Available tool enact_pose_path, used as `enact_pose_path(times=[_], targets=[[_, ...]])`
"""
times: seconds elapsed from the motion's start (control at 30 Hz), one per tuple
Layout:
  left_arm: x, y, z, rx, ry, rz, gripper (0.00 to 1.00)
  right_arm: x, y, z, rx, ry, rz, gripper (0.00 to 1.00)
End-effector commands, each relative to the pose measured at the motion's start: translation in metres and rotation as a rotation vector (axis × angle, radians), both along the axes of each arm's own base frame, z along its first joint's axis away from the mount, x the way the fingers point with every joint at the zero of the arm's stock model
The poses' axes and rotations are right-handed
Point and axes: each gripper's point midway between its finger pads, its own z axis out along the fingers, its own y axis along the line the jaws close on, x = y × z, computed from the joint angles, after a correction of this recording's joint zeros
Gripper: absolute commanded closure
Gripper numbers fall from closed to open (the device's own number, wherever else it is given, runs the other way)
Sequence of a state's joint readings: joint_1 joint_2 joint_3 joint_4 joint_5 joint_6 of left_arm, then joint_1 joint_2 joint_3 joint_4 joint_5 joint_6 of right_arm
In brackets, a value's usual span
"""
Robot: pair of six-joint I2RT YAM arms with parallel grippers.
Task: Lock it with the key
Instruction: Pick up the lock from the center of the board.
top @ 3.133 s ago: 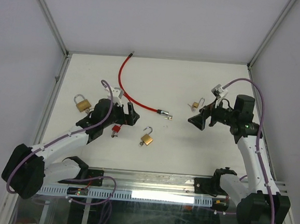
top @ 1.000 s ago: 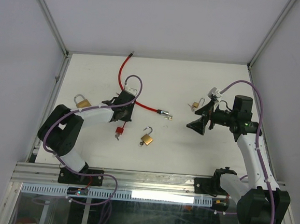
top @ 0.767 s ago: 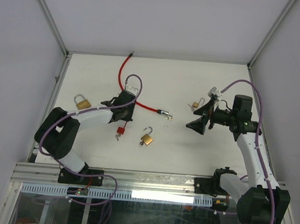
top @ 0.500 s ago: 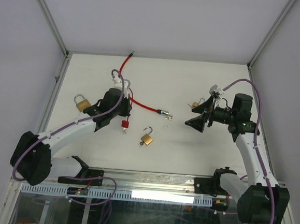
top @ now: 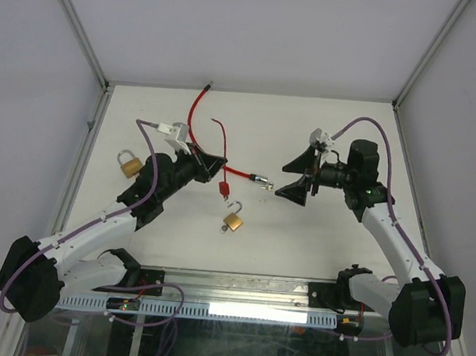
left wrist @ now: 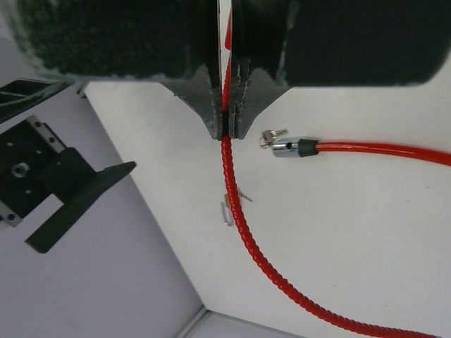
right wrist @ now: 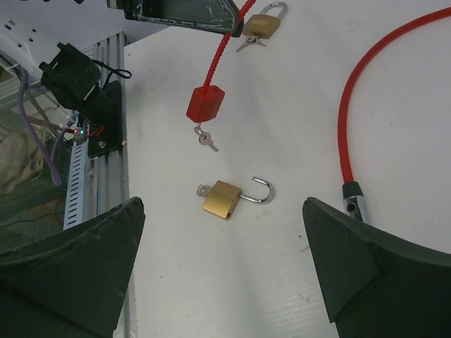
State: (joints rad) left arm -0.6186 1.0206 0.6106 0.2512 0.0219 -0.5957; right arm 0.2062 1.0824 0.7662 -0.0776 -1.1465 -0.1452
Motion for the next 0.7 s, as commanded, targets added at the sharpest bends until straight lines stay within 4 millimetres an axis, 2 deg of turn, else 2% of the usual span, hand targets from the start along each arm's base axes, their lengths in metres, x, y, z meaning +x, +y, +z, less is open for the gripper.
enact_pose_path(times=[0.0, 0.13, 0.3, 0.5, 0.67], targets=[[-0.011, -0.019, 0.067, -0.312, -0.088, -0.027, 1.00, 0.011, 0.011, 0.020, 0.038, -0.108, -0.024, 0.03], [-0.003, -0.032, 0.074, -0.375, -0.047, 0.098, 1.00, 0.009, 0.014, 0.009, 0.084, -0.203, -0.018, 0.03], [0.005, -0.046, 0.065, -0.380, 0.035, 0.290, 1.00, 0.000, 0.026, 0.002, 0.087, -0.194, 0.029, 0.03], [0.008, -0.065, 0.056, -0.392, 0.094, 0.372, 1.00, -0.008, 0.034, -0.004, 0.081, -0.164, 0.063, 0.03], [0.012, -0.077, 0.056, -0.366, 0.101, 0.427, 1.00, -0.015, 0.041, -0.008, 0.075, -0.139, 0.093, 0.03]])
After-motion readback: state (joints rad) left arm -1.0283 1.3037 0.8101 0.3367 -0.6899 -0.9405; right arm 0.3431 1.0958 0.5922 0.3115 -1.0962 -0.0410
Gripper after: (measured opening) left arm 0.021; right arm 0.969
